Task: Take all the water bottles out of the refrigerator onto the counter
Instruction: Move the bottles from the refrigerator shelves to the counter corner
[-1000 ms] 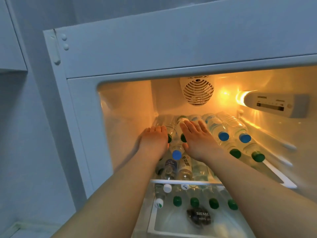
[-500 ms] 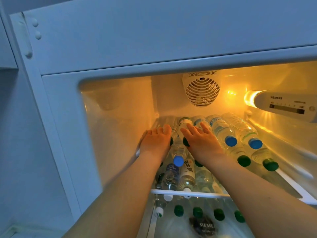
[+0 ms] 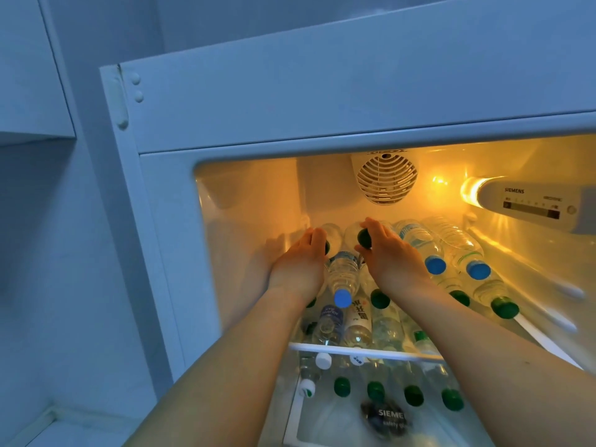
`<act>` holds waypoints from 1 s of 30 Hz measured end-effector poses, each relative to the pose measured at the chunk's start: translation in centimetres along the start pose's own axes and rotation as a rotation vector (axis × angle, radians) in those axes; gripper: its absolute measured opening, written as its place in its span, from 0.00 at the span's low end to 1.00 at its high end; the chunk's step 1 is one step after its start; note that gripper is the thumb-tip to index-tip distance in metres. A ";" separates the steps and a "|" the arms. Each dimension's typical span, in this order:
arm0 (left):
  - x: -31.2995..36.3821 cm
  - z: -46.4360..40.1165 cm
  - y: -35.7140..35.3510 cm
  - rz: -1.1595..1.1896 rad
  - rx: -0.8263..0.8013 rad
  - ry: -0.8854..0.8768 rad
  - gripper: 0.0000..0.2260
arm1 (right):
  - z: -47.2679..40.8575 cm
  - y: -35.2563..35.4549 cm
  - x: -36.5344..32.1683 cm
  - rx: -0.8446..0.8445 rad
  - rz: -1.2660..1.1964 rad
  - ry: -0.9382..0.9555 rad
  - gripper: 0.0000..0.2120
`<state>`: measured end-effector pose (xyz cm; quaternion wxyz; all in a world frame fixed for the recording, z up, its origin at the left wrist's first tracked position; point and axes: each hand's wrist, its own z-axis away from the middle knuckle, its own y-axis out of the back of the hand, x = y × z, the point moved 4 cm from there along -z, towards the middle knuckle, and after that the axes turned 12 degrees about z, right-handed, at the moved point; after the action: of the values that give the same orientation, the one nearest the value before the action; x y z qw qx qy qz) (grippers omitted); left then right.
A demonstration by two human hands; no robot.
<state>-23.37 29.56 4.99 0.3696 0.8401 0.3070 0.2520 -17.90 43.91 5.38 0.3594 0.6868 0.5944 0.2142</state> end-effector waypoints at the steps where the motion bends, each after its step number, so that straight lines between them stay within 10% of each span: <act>1: 0.1 0.2 0.4 0.032 0.002 0.014 0.10 | 0.2 0.3 -0.1 -0.003 -0.019 -0.004 0.19; 30: 5.2 17.9 22.5 0.878 0.348 0.328 0.09 | 14.8 19.1 -10.3 0.099 -0.721 -0.215 0.16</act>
<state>-0.79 12.79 12.71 0.0299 0.8885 0.0162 0.4577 3.37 29.69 11.42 0.4384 0.4686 0.7664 -0.0283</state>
